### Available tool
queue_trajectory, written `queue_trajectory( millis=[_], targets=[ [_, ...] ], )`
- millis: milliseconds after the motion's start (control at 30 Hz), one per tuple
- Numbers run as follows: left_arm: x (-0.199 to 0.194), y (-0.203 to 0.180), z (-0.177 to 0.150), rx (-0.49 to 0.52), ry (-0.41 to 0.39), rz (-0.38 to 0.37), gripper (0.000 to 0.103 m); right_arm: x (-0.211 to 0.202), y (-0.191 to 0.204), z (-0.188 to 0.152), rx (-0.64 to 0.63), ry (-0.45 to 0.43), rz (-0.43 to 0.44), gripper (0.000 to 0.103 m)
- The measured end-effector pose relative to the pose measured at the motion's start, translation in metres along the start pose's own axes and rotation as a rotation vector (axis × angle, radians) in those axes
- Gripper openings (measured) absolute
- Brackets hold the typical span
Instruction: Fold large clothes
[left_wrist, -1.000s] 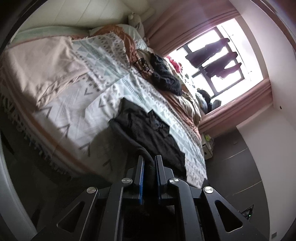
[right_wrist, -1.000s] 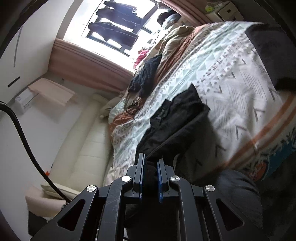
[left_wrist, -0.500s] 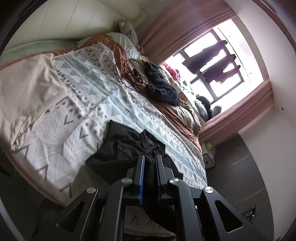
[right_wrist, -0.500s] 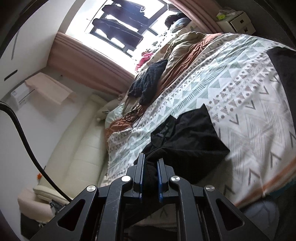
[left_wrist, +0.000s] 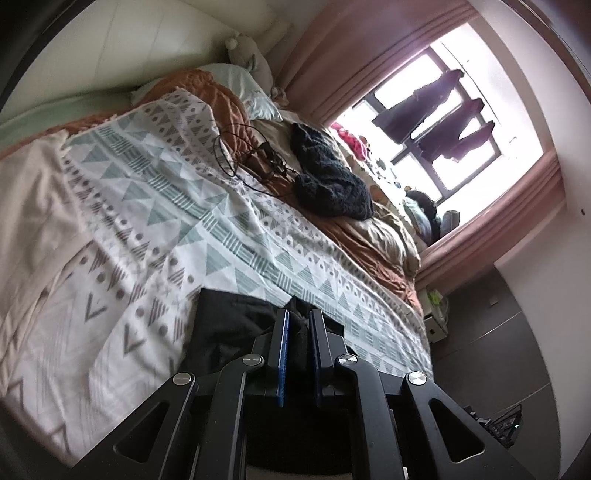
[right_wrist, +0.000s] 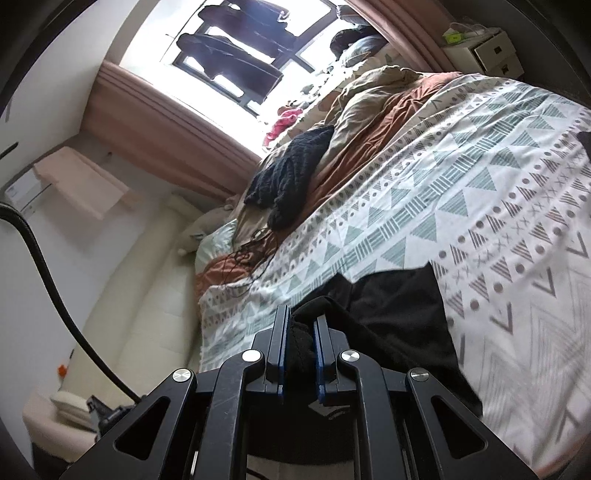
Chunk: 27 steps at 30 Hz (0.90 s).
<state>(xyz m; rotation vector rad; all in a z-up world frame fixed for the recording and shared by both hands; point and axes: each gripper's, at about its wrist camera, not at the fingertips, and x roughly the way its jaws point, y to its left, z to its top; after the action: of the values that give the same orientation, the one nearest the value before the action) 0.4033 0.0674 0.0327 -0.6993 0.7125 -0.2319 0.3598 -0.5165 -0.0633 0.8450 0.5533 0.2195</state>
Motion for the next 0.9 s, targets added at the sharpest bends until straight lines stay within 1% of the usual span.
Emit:
queue_trajectory(
  millis=[133, 267, 433, 533, 567, 600, 633, 667, 700, 733, 767, 833, 900],
  targets=[
    [0.046, 0.001, 0.017, 0.013, 0.017, 0.028, 0.011, 0.036, -0.007, 0.017, 0.001, 0.004, -0.022, 0.012],
    [0.095, 0.015, 0.028, -0.006, 0.046, 0.055, 0.011, 0.070, -0.020, 0.027, 0.014, 0.021, -0.049, 0.012],
    [0.149, 0.036, 0.033, -0.033, 0.089, 0.086, 0.011, 0.113, -0.046, 0.035, 0.043, 0.056, -0.086, 0.012],
    [0.176, 0.045, 0.034, -0.041, 0.103, 0.097, 0.013, 0.136, -0.061, 0.038, 0.050, 0.061, -0.118, 0.013],
    [0.184, 0.048, 0.034, -0.045, 0.108, 0.117, 0.016, 0.142, -0.063, 0.038, 0.043, 0.061, -0.131, 0.013],
    [0.192, 0.053, 0.034, -0.051, 0.116, 0.131, 0.024, 0.150, -0.066, 0.039, 0.029, 0.064, -0.152, 0.015],
    [0.197, 0.056, 0.034, -0.056, 0.122, 0.133, 0.030, 0.158, -0.069, 0.040, 0.023, 0.069, -0.182, 0.024],
    [0.205, 0.061, 0.034, -0.058, 0.131, 0.129, 0.049, 0.165, -0.074, 0.040, 0.028, 0.075, -0.200, 0.031],
    [0.210, 0.066, 0.033, -0.062, 0.137, 0.130, 0.068, 0.173, -0.081, 0.040, 0.040, 0.082, -0.232, 0.052],
    [0.212, 0.071, 0.033, -0.076, 0.135, 0.134, 0.073, 0.177, -0.085, 0.040, 0.050, 0.082, -0.266, 0.067],
    [0.213, 0.076, 0.032, -0.090, 0.128, 0.135, 0.076, 0.180, -0.091, 0.040, 0.060, 0.071, -0.293, 0.067],
    [0.216, 0.086, 0.029, -0.105, 0.122, 0.149, 0.076, 0.181, -0.099, 0.037, 0.063, 0.061, -0.291, 0.067],
    [0.220, 0.091, 0.023, -0.090, 0.137, 0.185, 0.076, 0.182, -0.103, 0.032, 0.049, 0.068, -0.303, 0.067]
  ],
)
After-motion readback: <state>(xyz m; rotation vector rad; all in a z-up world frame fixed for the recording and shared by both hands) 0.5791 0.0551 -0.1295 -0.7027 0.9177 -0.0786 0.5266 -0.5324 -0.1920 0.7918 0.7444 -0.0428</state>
